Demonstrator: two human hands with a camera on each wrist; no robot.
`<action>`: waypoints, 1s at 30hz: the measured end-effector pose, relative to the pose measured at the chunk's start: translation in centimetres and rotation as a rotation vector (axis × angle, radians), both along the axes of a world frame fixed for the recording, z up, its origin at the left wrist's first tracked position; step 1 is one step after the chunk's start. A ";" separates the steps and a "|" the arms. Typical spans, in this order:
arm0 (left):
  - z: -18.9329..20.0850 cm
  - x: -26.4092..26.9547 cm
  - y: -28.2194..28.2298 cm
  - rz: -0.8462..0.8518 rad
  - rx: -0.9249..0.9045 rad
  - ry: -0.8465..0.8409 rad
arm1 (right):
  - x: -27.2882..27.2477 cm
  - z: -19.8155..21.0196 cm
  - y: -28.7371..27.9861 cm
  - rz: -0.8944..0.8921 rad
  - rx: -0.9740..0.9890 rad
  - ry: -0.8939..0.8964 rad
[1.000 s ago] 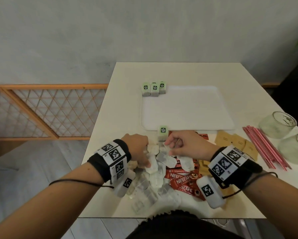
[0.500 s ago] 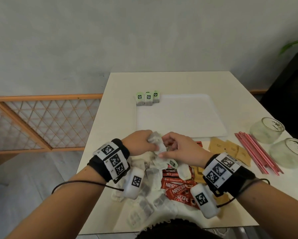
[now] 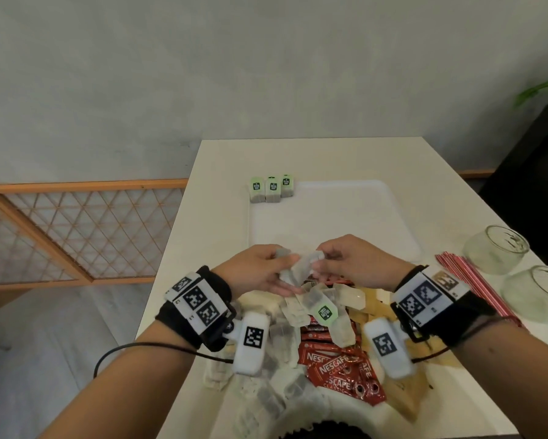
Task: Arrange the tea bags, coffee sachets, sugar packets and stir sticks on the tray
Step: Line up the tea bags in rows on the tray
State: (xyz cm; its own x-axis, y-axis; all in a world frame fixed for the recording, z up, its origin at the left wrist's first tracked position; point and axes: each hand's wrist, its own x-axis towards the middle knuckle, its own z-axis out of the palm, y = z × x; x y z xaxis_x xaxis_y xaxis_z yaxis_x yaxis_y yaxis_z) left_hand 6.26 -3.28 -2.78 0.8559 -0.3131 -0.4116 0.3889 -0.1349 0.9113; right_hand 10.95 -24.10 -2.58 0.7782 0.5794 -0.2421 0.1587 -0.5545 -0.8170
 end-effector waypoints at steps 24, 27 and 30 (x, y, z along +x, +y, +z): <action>-0.7 9.6 2.2 0.550 -0.112 0.211 | 11.4 -0.9 4.3 -0.072 -0.109 0.201; -1.1 11.2 3.3 0.574 -0.213 0.225 | 14.7 -1.5 5.5 -0.103 -0.179 0.167; -1.9 12.5 4.5 0.556 -0.142 0.158 | 17.9 -1.8 6.7 -0.128 -0.326 -0.016</action>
State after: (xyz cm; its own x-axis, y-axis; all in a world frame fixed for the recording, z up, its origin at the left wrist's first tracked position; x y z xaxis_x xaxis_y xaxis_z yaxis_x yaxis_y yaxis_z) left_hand 18.79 1.18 -4.65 0.8389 0.1032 -0.5344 0.4989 0.2469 0.8308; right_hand 28.80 -17.36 -4.36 0.8448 0.3712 -0.3854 0.0823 -0.8018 -0.5918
